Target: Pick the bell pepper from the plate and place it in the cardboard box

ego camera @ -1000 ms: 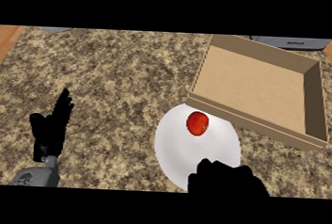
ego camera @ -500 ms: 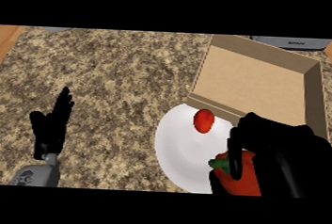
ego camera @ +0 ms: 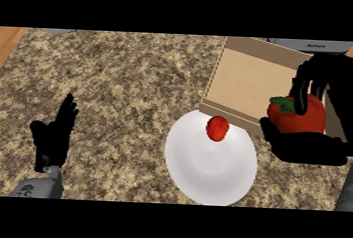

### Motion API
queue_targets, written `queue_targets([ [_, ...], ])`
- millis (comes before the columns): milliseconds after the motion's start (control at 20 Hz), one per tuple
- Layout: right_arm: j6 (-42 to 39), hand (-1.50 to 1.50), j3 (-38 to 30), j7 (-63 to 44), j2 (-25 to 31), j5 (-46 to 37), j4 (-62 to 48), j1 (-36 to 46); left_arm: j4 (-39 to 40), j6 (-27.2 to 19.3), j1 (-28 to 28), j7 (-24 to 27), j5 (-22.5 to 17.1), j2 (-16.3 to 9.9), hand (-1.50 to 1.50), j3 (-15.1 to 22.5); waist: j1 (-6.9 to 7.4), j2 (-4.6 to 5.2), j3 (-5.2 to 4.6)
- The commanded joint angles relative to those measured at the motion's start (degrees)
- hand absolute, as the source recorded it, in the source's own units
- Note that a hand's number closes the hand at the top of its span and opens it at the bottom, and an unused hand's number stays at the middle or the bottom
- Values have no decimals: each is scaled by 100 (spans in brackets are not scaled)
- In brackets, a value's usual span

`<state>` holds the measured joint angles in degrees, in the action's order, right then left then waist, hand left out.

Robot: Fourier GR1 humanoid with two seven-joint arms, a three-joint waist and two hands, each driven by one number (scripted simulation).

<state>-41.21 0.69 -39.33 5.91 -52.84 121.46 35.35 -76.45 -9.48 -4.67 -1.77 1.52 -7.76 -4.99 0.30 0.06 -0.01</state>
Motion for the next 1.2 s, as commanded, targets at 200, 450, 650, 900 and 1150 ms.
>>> queue_targets([
  [200, 1278, 150, -868, 1343, 455, 277, -2004, 338, 183, 195, -255, 7, -134, -170, 0, -190, 15, 8, 1],
  [450, 2316, 150, -999, 2479, 858, 3, -3797, 501, 401, 93, -235, 206, -56, -89, 0, -195, 54, 23, 1],
  [650, 2909, 150, -960, 2817, 1196, -542, -5162, 915, 78, 82, -225, -70, 19, -8, 0, 3, 121, 41, 2],
  [900, 3438, -150, -1521, 3068, 847, 16, -6222, 784, -9, -51, 105, 82, 88, 239, 0, 137, 110, 30, 5],
  [1150, 3639, -150, -1992, 4061, 997, 690, -7199, 1259, 336, -91, -261, 149, 114, 173, 0, 12, 58, 37, 3],
])
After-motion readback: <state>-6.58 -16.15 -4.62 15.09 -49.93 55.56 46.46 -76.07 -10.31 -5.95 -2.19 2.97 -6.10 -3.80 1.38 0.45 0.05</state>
